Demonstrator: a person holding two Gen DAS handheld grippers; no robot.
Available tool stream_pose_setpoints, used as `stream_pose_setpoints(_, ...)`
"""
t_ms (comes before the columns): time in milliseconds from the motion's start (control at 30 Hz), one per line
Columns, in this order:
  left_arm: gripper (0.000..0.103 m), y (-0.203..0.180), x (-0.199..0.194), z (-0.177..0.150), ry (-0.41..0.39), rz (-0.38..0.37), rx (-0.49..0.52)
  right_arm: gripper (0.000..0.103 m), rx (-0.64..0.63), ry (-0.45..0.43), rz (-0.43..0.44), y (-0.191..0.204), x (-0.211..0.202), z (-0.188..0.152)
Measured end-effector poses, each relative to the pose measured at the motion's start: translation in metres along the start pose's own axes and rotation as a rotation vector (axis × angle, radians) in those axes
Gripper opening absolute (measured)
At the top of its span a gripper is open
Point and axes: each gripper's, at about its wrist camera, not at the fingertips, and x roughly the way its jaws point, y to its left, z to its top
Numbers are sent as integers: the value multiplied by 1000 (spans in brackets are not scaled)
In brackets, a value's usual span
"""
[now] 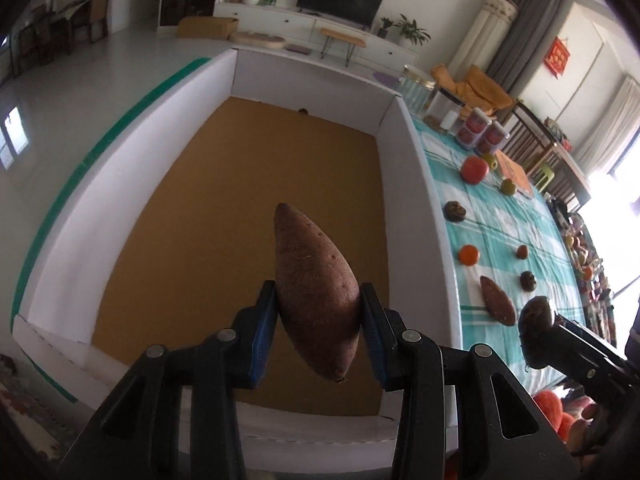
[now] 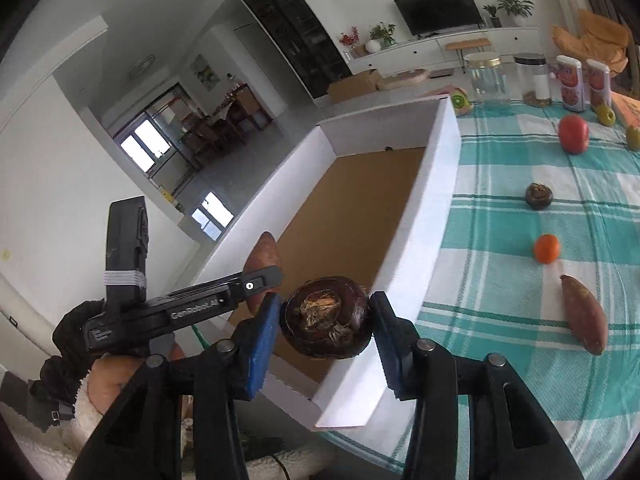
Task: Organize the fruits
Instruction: 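Carry both fruits into the box and open both tools, then return both tools over the table toward the remaining sweet potato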
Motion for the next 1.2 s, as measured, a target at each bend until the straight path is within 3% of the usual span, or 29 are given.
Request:
stream_pose_setpoints(133,42,30,5,-4,-8,90,-45,46,-95,62,37,43,51,9)
stream_pose_setpoints(300,43,48,8,-13,1,161,-71,47,-111,111,19,53,99,12)
stream_pose_setpoints(367,57,49,7,-13,-15,179,-77,50,-88,122,16,48,105,14)
stream_pose_setpoints(433,84,42,-1,-13,-57,195,-74,58,-64,95,12,39,95,14)
stream_pose_setpoints(467,86,37,-4,-12,-82,197,-71,59,-63,76,0,36,88,14)
stream_pose_setpoints(567,86,17,-10,-11,-129,130,-50,65,-68,9,-62,17,52,8)
stream_pose_setpoints(633,86,-3,-13,-12,-142,52,-29,84,-49,-45,-134,-1,22,-1)
stream_pose_setpoints(700,86,-34,-14,-18,-139,-35,22,97,-24,-105,-236,-23,-10,-17)
stream_pose_setpoints(833,88,-112,-10,-41,-99,-214,184,98,86,-218,-444,-78,-76,-57)
stream_pose_setpoints(967,88,-181,13,-71,-9,-329,305,99,228,-281,-692,-147,-124,-78)
stream_pose_setpoints(1100,88,-227,47,-91,42,-337,384,99,373,-307,-831,-214,-155,-91)
stream_pose_setpoints(1200,88,-241,69,-106,17,-272,427,99,460,-318,-836,-243,-161,-105)
